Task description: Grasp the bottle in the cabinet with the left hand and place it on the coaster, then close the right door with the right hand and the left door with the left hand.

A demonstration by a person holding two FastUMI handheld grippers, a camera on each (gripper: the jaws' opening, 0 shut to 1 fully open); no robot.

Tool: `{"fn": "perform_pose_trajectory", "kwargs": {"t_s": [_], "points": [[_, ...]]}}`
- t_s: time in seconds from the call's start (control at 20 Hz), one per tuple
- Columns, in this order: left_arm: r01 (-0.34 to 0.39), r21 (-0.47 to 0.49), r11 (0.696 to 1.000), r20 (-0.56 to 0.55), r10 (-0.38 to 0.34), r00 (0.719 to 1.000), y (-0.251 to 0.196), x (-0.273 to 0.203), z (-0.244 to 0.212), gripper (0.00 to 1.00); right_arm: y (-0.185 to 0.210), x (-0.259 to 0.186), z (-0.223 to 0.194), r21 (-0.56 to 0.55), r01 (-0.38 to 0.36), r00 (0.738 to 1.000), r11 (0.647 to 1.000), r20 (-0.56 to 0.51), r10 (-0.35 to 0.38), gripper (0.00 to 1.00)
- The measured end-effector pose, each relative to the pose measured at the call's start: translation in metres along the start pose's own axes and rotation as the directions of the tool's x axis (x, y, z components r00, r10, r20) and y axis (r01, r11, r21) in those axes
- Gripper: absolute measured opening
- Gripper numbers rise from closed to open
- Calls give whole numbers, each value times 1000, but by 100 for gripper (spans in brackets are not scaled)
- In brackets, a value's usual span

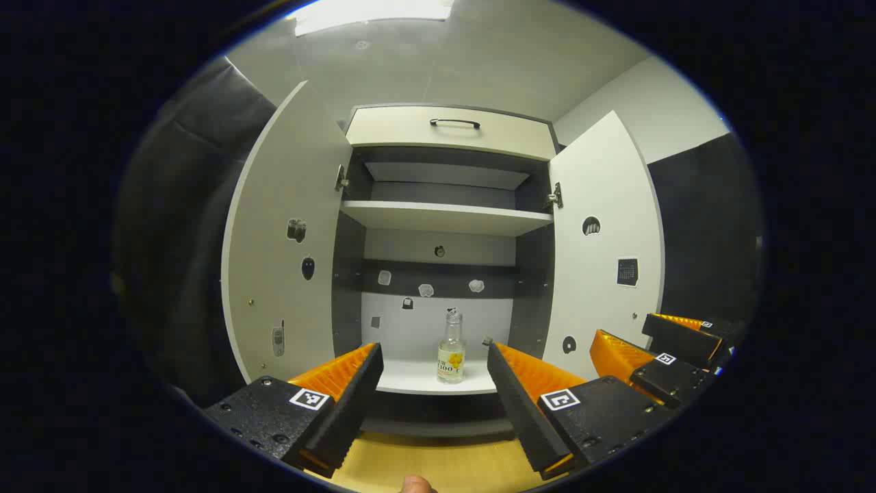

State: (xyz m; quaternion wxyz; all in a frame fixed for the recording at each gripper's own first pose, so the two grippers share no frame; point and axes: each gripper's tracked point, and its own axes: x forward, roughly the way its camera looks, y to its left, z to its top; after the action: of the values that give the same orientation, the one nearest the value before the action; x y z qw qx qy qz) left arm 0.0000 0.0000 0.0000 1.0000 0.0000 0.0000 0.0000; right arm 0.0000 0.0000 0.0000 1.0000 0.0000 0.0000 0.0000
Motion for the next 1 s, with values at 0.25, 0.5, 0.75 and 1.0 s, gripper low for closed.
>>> {"fn": "perform_pose_trajectory", "kwargs": {"t_s": [0.25, 0.5, 0.75, 1.0], "points": [[-7, -17, 1000, -7, 7, 1000, -1, 1, -3, 96, 0, 4, -1, 1, -10, 1000, 1000, -8, 10, 96], [-15, -14, 1000, -10, 15, 1000, 4, 2, -5, 96, 1, 9, -5, 3, -17, 1000, 1000, -21, 17, 96], [-27, -12, 1000, -14, 26, 1000, 8, 3, -6, 96, 1, 9, -5, -2, -11, 1000, 1000, -20, 11, 96], [-20, -20, 1000, -23, 20, 1000, 5, 5, -9, 96, 0, 10, -6, 0, -1, 1000, 1000, -30, 1, 96]]}}
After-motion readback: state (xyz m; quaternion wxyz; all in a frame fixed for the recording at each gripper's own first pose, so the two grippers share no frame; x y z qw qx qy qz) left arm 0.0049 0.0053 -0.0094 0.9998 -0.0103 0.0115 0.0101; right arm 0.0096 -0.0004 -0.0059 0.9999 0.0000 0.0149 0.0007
